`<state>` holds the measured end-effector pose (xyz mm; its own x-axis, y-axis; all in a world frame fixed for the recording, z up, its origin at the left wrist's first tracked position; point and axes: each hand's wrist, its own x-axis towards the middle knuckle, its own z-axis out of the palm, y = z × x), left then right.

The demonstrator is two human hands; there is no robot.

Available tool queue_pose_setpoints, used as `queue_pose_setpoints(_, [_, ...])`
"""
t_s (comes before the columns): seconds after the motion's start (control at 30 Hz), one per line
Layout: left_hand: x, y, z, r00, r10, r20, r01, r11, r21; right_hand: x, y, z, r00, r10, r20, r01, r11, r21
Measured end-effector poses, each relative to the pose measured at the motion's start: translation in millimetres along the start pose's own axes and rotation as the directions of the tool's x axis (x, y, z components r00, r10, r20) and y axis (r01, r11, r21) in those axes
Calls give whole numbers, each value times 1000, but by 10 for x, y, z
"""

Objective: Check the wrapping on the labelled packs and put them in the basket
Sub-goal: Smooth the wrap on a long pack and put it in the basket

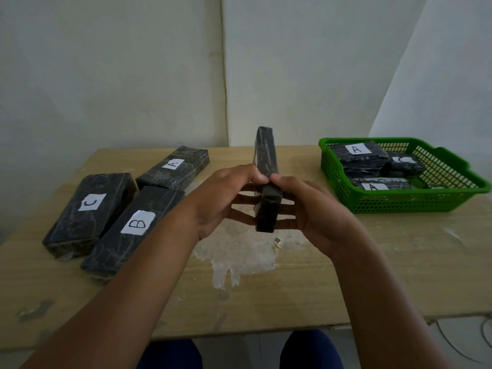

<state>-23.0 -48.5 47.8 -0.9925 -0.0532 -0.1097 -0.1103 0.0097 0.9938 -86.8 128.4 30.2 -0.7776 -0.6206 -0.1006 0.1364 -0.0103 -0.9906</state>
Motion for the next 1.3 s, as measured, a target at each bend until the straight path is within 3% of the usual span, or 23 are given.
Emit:
queue_pose_setpoints(0.37, [-5, 51, 5, 995, -103, -19, 102, 994, -35, -47, -76, 156, 992, 63, -110, -69, 996, -56])
queue_pose_setpoints(0.47, [17, 56, -11, 991, -128, -48, 126, 991, -46, -99, -74, 202, 988, -40, -148, 19, 990, -143])
queue_pose_setpoints(0.57, [34, 54, -31, 987, -141, -76, 136, 989, -64, -151, -57, 206, 986, -153, -72, 130, 957, -258])
queue_pose_setpoints(0.7, [31, 79, -28, 987, -115, -115, 112, 993, -36, -143, -23, 111, 953, -295, -75, 239, 878, -415])
queue_pose_setpoints(0.9, [-3, 63, 33, 975, 138, -174, -101, 974, 205, -116, -7, 82, 920, -379, -99, 324, 879, -348])
queue_pose_setpoints(1.1, [-69, 7, 74, 938, 320, -135, -276, 922, 272, -140, -66, 77, 916, -392, -87, 363, 900, -240])
queue_pose_setpoints(1.3, [-81, -82, 55, 841, 529, -115, -453, 803, 387, -194, -58, 69, 871, -490, -49, 469, 856, -217])
